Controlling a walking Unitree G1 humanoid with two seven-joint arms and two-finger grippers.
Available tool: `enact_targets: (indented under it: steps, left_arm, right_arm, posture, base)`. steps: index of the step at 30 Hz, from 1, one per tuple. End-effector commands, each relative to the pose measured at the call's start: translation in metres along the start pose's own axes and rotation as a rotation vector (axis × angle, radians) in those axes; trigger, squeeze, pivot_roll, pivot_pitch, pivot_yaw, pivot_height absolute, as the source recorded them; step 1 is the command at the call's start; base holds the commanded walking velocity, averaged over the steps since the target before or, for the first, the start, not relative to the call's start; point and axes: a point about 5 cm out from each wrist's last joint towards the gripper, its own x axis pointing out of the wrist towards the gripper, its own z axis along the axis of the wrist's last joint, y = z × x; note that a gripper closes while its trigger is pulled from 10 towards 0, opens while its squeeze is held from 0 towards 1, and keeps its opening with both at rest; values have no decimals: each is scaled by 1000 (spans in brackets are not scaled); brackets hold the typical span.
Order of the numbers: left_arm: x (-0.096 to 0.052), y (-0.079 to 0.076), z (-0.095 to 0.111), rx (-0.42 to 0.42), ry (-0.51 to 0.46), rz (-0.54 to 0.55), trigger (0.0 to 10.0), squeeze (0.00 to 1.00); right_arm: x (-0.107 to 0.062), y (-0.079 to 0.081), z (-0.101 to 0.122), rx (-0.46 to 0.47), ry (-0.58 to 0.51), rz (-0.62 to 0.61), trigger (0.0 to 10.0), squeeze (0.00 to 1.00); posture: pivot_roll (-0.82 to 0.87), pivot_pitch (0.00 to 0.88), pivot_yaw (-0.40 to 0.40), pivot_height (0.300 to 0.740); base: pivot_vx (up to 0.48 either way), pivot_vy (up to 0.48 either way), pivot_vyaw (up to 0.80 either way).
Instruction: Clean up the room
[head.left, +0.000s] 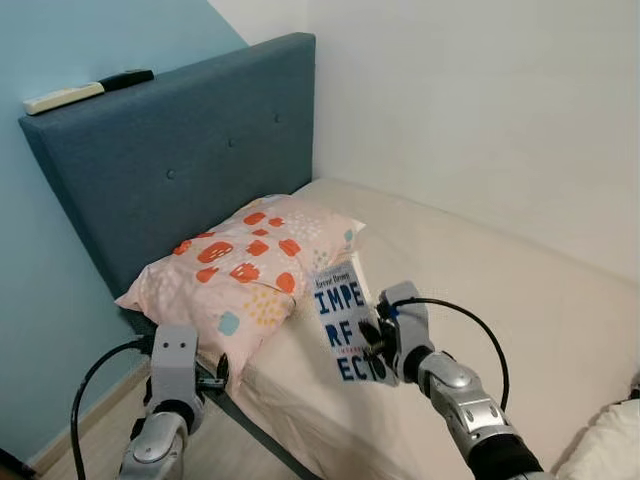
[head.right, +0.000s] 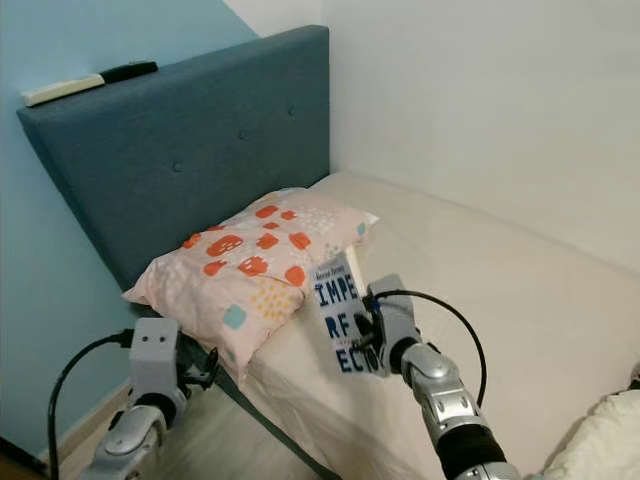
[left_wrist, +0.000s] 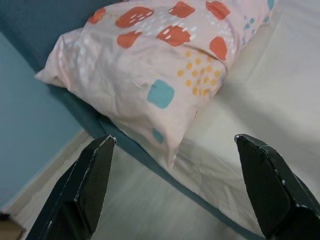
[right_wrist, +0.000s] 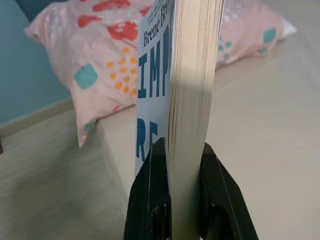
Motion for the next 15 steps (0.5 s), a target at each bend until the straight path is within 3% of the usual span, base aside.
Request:
enact_targets:
  steps: [1,15]
  left_arm:
    - [0,7,-10,23,39,52,10000,0]
    - [3,7,-16,51,73,26,10000,0]
  right_arm:
    - [-1,-9,6,3,-36,-42,10000,0]
    - [1,-12,8,28,-51,-34,10000,0]
  posture:
    - [-51,91,-25,740]
    - [-49,100,-33,686]
  base:
    - [0,0,0]
    - [0,0,0]
